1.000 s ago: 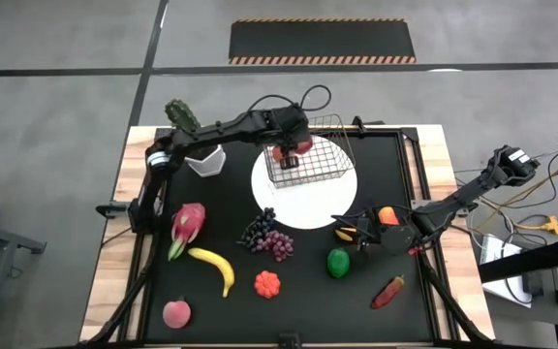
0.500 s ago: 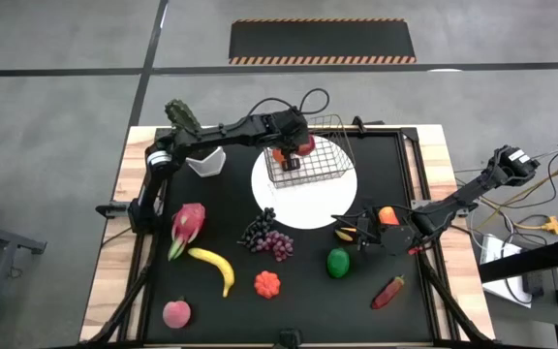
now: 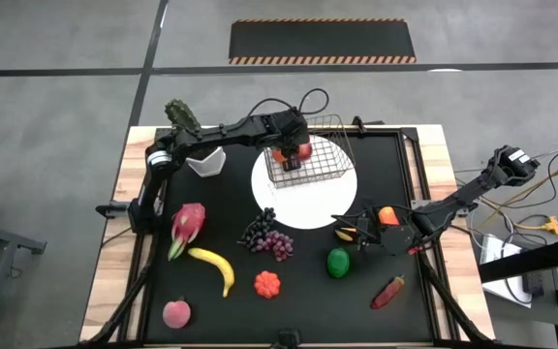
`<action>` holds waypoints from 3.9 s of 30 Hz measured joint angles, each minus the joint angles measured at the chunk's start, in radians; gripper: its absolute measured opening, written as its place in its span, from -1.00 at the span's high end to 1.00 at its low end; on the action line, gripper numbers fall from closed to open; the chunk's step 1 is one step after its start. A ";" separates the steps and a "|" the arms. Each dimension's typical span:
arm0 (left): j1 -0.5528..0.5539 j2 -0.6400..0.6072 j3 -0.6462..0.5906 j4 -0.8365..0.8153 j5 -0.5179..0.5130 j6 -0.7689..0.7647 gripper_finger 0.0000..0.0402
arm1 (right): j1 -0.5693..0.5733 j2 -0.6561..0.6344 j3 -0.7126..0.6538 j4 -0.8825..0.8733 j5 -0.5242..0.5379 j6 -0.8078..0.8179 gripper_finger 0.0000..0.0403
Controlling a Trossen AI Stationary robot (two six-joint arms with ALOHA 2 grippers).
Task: Build produce basket
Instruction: Put the red pomegranate into the wire basket, then put the yellow mango into the wire basket
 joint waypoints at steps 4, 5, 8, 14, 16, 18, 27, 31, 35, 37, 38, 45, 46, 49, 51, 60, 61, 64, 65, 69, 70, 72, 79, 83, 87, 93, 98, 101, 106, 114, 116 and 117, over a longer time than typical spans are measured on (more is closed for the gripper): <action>0.000 0.000 0.000 0.000 0.000 0.000 0.67 | 0.000 0.000 0.000 0.000 0.000 0.000 0.96; 0.000 0.000 0.000 0.000 0.000 0.000 0.66 | 0.000 0.000 0.000 0.000 0.000 0.000 0.96; 0.000 0.000 0.000 0.000 0.000 0.000 0.66 | 0.000 0.000 0.000 0.000 0.000 0.000 0.96; -0.036 -0.034 0.007 -0.020 -0.001 0.000 0.66 | 0.000 0.001 0.000 0.000 0.000 0.035 0.96; -0.063 -0.068 0.007 -0.031 -0.001 0.000 0.66 | 0.000 0.002 0.000 0.000 0.000 0.052 0.96; -0.099 -0.105 0.007 -0.051 0.000 0.000 0.66 | 0.000 0.002 -0.003 0.001 0.000 0.062 0.96; -0.330 -0.302 -0.063 -0.021 -0.001 -0.001 0.66 | 0.000 0.002 -0.021 0.029 0.000 0.106 0.96; -0.460 -0.417 -0.222 0.139 0.000 -0.001 0.66 | 0.000 0.003 -0.025 0.031 0.000 0.115 0.96; -0.576 -0.542 -0.418 0.331 0.000 -0.002 0.66 | 0.000 0.003 -0.028 0.026 -0.001 0.129 0.96; -0.625 -0.600 -0.519 0.413 -0.001 -0.004 0.66 | 0.000 0.003 -0.028 0.029 -0.001 0.131 0.96; -0.646 -0.626 -0.568 0.464 0.000 -0.015 0.66 | 0.000 0.003 -0.028 0.028 -0.001 0.131 0.96; -0.749 -0.747 -0.903 0.874 -0.001 -0.133 0.66 | 0.000 0.003 -0.028 0.061 -0.001 0.157 0.96; -0.758 -0.754 -0.946 0.936 0.000 -0.143 0.66 | 0.000 0.003 -0.028 0.076 -0.001 0.158 0.96; -0.768 -0.758 -1.046 1.126 0.000 -0.170 0.66 | 0.000 0.003 -0.027 0.126 -0.002 0.158 0.92; -0.768 -0.759 -1.095 1.209 -0.001 -0.185 0.66 | 0.000 0.003 -0.025 0.154 -0.006 0.165 0.86; -0.766 -0.761 -1.138 1.265 -0.003 -0.184 0.66 | 0.000 0.003 0.038 0.118 -0.009 0.150 0.33; -0.766 -0.761 -1.138 1.264 -0.004 -0.182 0.66 | 0.000 0.003 0.051 0.083 -0.009 0.155 0.27; -0.766 -0.762 -1.139 1.265 -0.005 -0.176 0.66 | -0.001 0.003 0.097 -0.080 -0.010 0.207 0.09; -0.766 -0.763 -1.139 1.264 -0.005 -0.176 0.66 | -0.001 0.003 0.114 -0.144 -0.010 0.229 0.03; -0.766 -0.774 -1.144 1.263 -0.005 -0.154 0.66 | -0.004 0.003 0.187 -0.438 -0.076 0.332 -0.13; -0.766 -0.778 -1.144 1.260 -0.005 -0.150 0.66 | -0.005 0.003 0.202 -0.503 -0.105 0.354 -0.16; -0.766 -0.787 -1.146 1.253 -0.005 -0.150 0.66 | -0.005 0.017 0.226 -0.615 -0.146 0.396 -0.20; -0.764 -0.792 -1.147 1.256 -0.026 -0.105 0.66 | -0.027 0.131 0.267 -0.823 -0.307 0.429 -0.21; -0.764 -0.792 -1.150 1.255 -0.062 -0.104 0.66 | -0.050 0.211 0.304 -0.931 -0.319 0.435 -0.21; -0.764 -0.792 -1.155 1.257 -0.084 -0.098 0.66 | -0.077 0.275 0.343 -0.985 -0.333 0.425 -0.22; -0.759 -0.792 -1.160 1.256 -0.084 -0.097 0.66 | -0.135 0.352 0.361 -0.991 -0.394 0.363 -0.22; -0.757 -0.792 -1.161 1.255 -0.084 -0.096 0.66 | -0.173 0.411 0.361 -0.993 -0.402 0.328 -0.22; -0.757 -0.792 -1.164 1.256 -0.084 -0.095 0.66 | -0.180 0.430 0.362 -0.991 -0.394 0.308 -0.17; -0.757 -0.792 -1.172 1.255 -0.122 -0.074 0.66 | -0.182 0.436 0.367 -0.985 -0.393 0.303 0.06; -0.750 -0.828 -1.177 1.253 -0.179 0.039 0.66 | -0.182 0.427 0.372 -0.971 -0.404 0.314 0.42; -0.749 -0.860 -1.183 1.239 -0.186 0.059 0.66 | -0.182 0.417 0.372 -0.970 -0.424 0.316 0.44; -0.748 -0.878 -1.187 1.229 -0.187 0.063 0.66 | -0.183 0.409 0.374 -0.974 -0.433 0.323 0.44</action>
